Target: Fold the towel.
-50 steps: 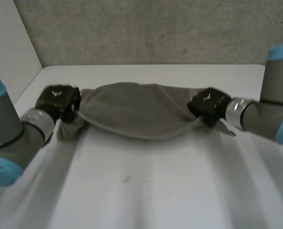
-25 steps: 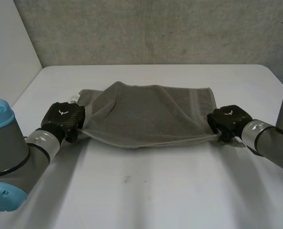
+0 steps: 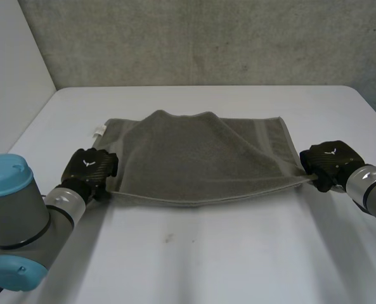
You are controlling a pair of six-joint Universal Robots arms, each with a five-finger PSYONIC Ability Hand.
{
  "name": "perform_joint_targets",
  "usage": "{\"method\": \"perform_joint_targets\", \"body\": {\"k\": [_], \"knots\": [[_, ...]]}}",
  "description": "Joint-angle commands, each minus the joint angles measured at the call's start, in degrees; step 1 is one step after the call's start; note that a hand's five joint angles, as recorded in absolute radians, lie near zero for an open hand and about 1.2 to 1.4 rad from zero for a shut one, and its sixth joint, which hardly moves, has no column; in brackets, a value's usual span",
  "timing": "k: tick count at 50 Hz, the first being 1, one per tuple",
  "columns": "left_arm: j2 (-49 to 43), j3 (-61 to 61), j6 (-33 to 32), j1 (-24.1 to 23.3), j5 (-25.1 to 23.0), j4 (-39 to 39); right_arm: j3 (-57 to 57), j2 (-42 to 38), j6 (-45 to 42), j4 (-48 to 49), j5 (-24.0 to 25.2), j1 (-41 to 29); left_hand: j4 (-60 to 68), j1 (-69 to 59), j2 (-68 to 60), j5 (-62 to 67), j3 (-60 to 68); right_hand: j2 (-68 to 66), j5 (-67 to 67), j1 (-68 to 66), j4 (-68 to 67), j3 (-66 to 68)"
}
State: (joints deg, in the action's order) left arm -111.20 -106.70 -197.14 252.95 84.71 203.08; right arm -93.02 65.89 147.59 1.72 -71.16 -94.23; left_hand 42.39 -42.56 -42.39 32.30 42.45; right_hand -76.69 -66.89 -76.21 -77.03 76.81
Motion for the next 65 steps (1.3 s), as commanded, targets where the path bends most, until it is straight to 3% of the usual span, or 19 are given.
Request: {"method": "perform_joint_targets", "body": {"k": [1, 17, 22, 24, 33, 41, 49, 54, 57, 60, 65], "knots": [[-0.07, -0.09, 0.00, 0.53, 0.02, -0.05, 0.30, 0.03, 0.15, 0.39, -0.21, 1.42, 3.82, -3.66, -3.82, 3.91, 3.76, -3.31, -3.11, -3.79, -2.97, 3.19], [0.54, -3.78, -0.17, 0.97, 0.02, -0.23, 0.82, 0.38, 0.33, 2.23, -0.65, 3.97, 7.52, -7.36, -7.52, 7.61, 7.46, -3.31, -3.11, -3.79, -2.97, 3.19], [0.89, -4.31, -0.17, 1.06, 0.02, -0.40, 0.47, 0.47, 0.42, 2.14, -0.73, 3.71, 22.49, -22.33, -22.49, 22.58, 22.43, -3.31, -3.11, -3.79, -2.97, 3.19], [1.42, -4.31, -0.35, 1.06, 0.02, -0.58, 0.21, 0.90, 0.42, 1.97, -0.73, 3.62, 37.57, -37.40, -37.57, 37.66, 37.51, -3.31, -3.11, -3.79, -2.97, 3.19], [7.22, -4.31, -1.31, 0.88, 0.46, -3.65, 0.12, 4.60, -0.64, 0.65, -0.91, 3.53, 37.61, -37.44, -37.61, 37.70, 37.55, -3.31, -3.11, -3.79, -2.97, 3.19], [21.28, -6.24, -4.74, 3.25, 0.54, -9.72, 0.74, 11.80, -5.12, -9.81, 0.50, 3.88, 37.61, -37.44, -37.61, 37.70, 37.55, -3.31, -3.11, -3.79, -2.97, 3.19], [37.00, -9.23, -8.08, 4.75, 0.11, -23.14, -1.72, 18.91, -21.79, -27.45, 0.58, 5.37, 37.61, -37.44, -37.61, 37.70, 37.55, -3.31, -3.11, -3.79, -2.97, 3.19], [39.48, -10.19, -8.35, 4.84, -0.07, -28.08, -2.25, 22.60, -26.12, -30.81, 3.12, 8.80, 37.61, -37.44, -37.61, 37.70, 37.55, -3.31, -3.11, -3.79, -2.97, 3.19], [38.86, -10.11, -8.26, 5.01, -0.59, -27.04, -1.20, 23.05, -26.22, -30.73, 6.90, 9.33, 37.61, -37.44, -37.61, 37.70, 37.55, -3.31, -3.11, -3.79, -2.97, 3.19], [38.42, -9.76, -8.26, 5.19, -1.13, -25.45, -0.23, 23.05, -26.04, -30.73, 7.62, 9.07, 37.61, -37.44, -37.61, 37.70, 37.55, -3.31, -3.11, -3.79, -2.97, 3.19], [27.38, -5.47, -8.08, 5.01, -2.88, -15.72, 3.71, 17.28, -23.32, -29.42, 8.41, 8.37, 37.61, -37.44, -37.61, 37.70, 37.55, -3.31, -3.11, -3.79, -2.97, 3.19]]}}
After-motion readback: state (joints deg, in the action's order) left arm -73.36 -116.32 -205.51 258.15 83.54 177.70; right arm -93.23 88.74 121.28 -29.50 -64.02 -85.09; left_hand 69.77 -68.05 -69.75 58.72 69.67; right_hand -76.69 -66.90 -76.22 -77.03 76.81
